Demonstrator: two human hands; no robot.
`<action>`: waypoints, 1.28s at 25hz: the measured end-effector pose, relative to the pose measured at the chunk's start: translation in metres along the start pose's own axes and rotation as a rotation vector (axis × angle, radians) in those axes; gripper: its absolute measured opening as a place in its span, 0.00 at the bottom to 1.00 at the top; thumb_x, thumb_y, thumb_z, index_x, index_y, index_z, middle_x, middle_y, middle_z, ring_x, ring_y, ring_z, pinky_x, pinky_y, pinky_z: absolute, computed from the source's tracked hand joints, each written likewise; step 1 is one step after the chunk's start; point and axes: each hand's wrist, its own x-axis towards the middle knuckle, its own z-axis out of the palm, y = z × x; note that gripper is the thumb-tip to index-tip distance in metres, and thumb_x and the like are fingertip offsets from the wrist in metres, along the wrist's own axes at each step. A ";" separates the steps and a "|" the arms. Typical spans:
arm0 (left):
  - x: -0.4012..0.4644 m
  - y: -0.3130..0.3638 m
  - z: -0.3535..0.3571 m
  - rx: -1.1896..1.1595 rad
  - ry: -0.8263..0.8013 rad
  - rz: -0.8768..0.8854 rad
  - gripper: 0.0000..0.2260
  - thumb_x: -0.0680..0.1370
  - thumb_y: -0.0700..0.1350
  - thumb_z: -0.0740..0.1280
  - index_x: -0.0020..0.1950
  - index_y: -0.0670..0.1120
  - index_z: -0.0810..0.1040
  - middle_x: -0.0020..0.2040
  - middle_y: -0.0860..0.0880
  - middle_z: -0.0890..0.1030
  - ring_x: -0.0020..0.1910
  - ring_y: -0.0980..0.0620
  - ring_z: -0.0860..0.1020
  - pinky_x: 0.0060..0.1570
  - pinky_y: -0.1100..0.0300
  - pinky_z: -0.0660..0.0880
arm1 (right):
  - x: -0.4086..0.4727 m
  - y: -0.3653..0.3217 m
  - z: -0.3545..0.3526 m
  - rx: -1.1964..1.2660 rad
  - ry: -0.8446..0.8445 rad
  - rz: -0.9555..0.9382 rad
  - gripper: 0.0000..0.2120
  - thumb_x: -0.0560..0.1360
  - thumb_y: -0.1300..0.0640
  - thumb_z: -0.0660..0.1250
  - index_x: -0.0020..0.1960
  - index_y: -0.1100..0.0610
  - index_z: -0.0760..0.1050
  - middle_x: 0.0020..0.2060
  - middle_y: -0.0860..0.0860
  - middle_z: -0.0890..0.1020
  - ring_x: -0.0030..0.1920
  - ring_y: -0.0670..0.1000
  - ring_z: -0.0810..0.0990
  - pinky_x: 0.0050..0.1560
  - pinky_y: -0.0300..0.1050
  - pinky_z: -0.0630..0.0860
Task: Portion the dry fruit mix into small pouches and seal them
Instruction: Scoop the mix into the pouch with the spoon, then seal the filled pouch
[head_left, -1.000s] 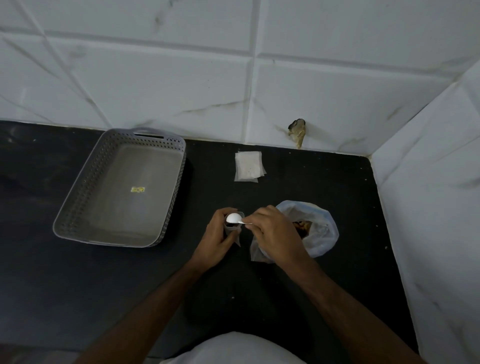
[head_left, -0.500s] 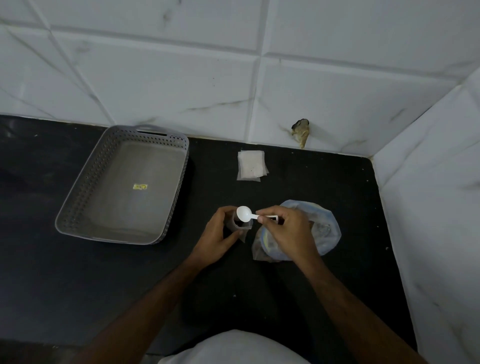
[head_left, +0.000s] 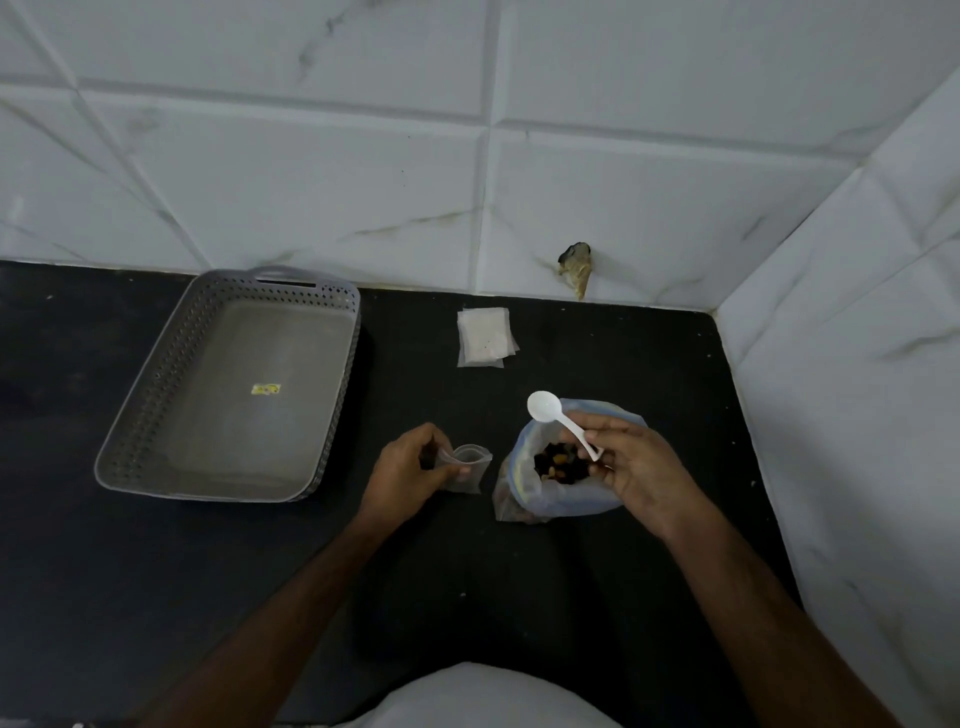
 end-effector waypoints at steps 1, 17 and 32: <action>-0.001 0.000 0.000 0.003 0.014 -0.015 0.12 0.70 0.48 0.80 0.44 0.56 0.77 0.43 0.55 0.81 0.42 0.54 0.82 0.41 0.48 0.82 | -0.002 0.002 -0.003 -0.028 0.001 -0.020 0.13 0.79 0.68 0.63 0.57 0.60 0.84 0.52 0.55 0.86 0.50 0.52 0.81 0.52 0.47 0.75; -0.026 0.052 -0.027 -0.154 0.071 0.140 0.05 0.76 0.43 0.75 0.47 0.51 0.81 0.45 0.55 0.83 0.43 0.53 0.82 0.41 0.61 0.79 | -0.038 0.033 -0.032 -0.843 0.310 -0.208 0.10 0.80 0.60 0.67 0.60 0.52 0.79 0.56 0.46 0.80 0.56 0.44 0.78 0.56 0.39 0.72; -0.027 0.124 -0.079 -0.342 0.051 0.218 0.09 0.69 0.50 0.81 0.40 0.51 0.82 0.38 0.45 0.84 0.38 0.36 0.82 0.40 0.40 0.80 | -0.086 -0.035 0.090 -0.443 -0.158 -0.702 0.04 0.75 0.60 0.75 0.50 0.56 0.85 0.44 0.52 0.87 0.48 0.56 0.85 0.52 0.61 0.82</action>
